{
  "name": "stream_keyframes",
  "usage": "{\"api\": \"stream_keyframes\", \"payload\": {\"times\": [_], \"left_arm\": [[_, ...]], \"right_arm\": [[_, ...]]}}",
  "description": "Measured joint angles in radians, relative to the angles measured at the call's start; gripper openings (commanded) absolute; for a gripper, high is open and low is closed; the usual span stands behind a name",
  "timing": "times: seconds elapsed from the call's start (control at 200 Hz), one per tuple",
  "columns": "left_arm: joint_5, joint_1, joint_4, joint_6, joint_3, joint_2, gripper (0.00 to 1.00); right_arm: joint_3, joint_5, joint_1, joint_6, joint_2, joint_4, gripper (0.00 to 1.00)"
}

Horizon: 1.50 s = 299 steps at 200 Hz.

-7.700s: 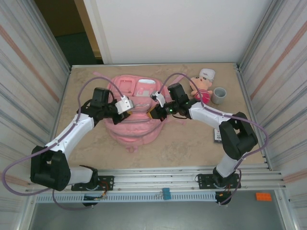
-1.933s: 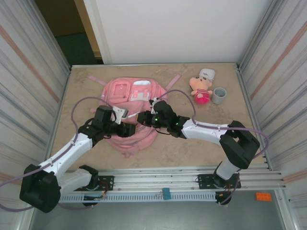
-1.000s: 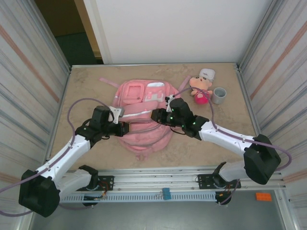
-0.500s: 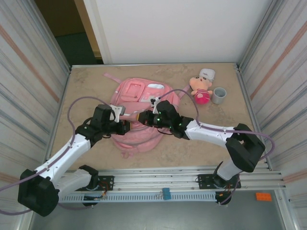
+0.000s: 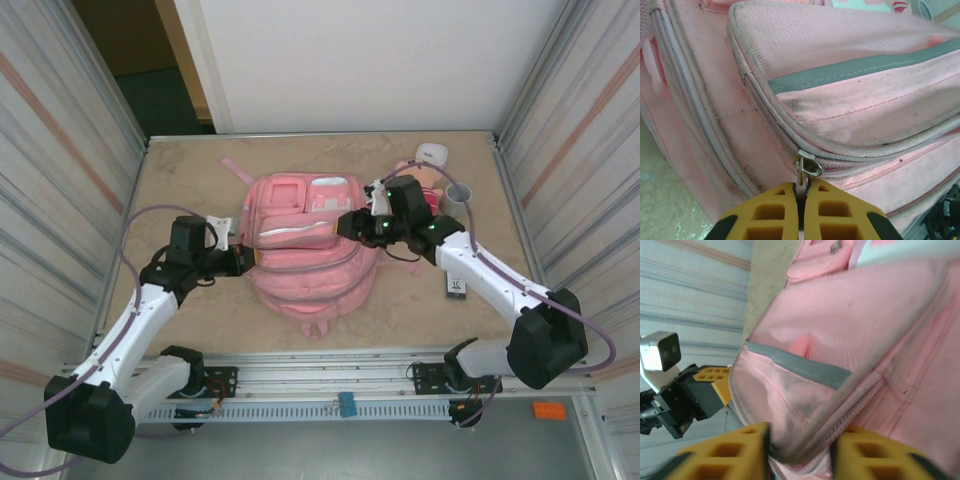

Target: Pack books, pencil case, and school supplies into a backpack

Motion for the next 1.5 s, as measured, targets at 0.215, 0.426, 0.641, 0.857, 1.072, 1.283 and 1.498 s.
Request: {"api": "stream_keyframes", "payload": {"times": [0.215,0.426,0.641,0.857,1.072,1.283,1.498], "left_arm": [[0.006,-0.037,0.002,0.002,0.0,0.026,0.0],[0.022,-0.05,0.002,0.015,0.018,0.038,0.0],[0.037,-0.051,-0.006,0.015,0.025,0.037,0.0],[0.053,-0.061,-0.012,0.015,0.025,0.037,0.0],[0.057,-0.066,-0.049,0.042,0.049,0.049,0.0],[0.032,-0.027,-0.129,0.104,0.114,0.126,0.0],[0.029,0.007,-0.181,0.191,0.166,0.191,0.04]], "right_arm": [[0.074,0.095,-0.04,-0.288,-0.057,-0.154,0.58],[0.041,0.314,0.252,-0.608,-0.193,-0.1,0.66],[0.129,0.494,0.518,-0.919,0.043,-0.061,0.65],[0.229,0.584,0.518,-1.017,0.285,-0.054,0.57],[0.269,0.599,0.518,-1.076,0.332,-0.053,0.1],[0.281,0.57,0.508,-1.182,0.327,-0.081,0.0],[0.261,0.436,0.454,-1.328,0.265,-0.126,0.0]]}}
